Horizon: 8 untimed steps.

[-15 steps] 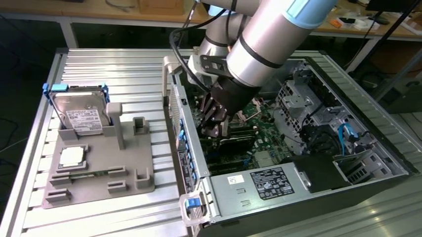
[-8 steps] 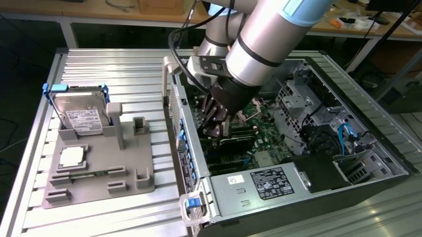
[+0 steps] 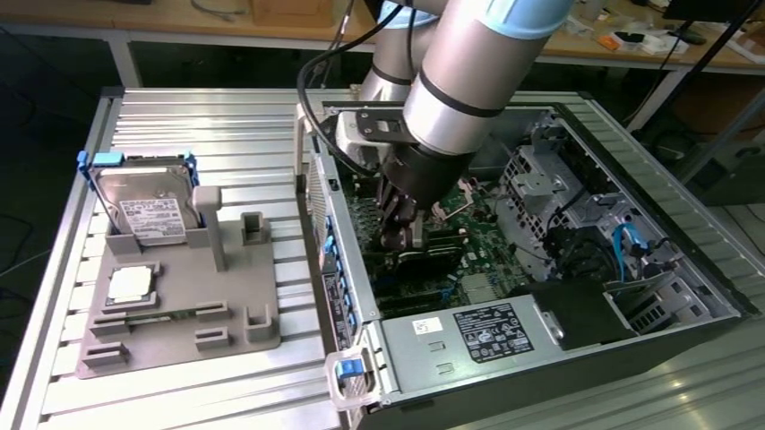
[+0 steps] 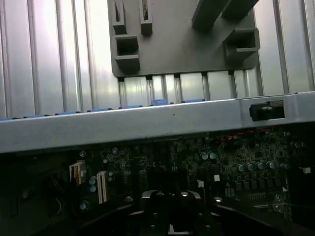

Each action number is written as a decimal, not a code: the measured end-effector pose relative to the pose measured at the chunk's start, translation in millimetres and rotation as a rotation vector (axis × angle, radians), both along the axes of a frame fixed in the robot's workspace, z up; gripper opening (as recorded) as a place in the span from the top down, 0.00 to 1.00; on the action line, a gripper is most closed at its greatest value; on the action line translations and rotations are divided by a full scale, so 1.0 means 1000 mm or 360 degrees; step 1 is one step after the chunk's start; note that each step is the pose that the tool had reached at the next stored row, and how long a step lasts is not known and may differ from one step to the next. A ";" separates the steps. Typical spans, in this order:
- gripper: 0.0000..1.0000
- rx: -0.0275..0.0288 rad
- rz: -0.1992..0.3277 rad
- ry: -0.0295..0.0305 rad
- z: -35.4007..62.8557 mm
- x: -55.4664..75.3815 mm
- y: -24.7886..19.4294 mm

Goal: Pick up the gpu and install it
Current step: 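Press down on the gpu until it lock into place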

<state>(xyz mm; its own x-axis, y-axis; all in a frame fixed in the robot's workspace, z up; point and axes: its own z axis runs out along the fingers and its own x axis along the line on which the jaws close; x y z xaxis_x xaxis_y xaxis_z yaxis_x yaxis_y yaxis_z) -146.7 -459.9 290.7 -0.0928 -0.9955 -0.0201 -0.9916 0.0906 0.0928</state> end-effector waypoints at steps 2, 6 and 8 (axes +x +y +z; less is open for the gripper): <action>0.89 -0.00063 0.0000 -0.00496 -0.0002 -0.001 0.0004; 0.89 -0.00068 0.0000 -0.00550 -0.0005 -0.001 0.0004; 0.89 -0.00068 -0.0001 -0.00550 -0.0005 -0.001 0.0004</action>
